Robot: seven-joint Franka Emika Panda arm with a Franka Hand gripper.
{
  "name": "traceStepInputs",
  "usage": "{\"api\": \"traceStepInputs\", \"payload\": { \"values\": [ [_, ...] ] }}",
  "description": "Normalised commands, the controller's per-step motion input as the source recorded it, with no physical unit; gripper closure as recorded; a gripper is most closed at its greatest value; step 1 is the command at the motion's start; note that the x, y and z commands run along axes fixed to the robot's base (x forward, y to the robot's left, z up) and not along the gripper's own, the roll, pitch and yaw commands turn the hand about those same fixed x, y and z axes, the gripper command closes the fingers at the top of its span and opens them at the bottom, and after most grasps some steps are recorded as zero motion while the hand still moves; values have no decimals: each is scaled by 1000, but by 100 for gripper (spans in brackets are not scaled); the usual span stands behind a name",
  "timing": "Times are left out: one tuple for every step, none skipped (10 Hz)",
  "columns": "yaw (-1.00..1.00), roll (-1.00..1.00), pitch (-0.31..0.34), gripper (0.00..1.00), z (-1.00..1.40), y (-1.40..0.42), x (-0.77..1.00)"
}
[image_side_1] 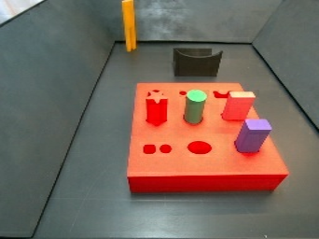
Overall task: Pick up the square-circle object. Move up. Rotate the square-circle object. Move to above the board. Insert the square-circle object.
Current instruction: Pick up the square-circle object.
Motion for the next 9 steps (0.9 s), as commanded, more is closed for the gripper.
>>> {"api": "traceStepInputs", "payload": {
  "values": [
    [-246,0,-60,0,-109,120,-700],
    [-503,0,-34,0,-60,240,-709],
    [-526,0,-66,0,0,177,-697],
    [-537,0,-66,0,0,180,-686],
    [-491,0,-53,0,0,226,-726],
    [-457,0,-44,0,0,263,-746],
    [-420,0,-27,0,0,309,-754],
    [-337,0,-3,0,-66,451,-680],
    [-343,0,0,0,-83,454,-657]
  ]
}}
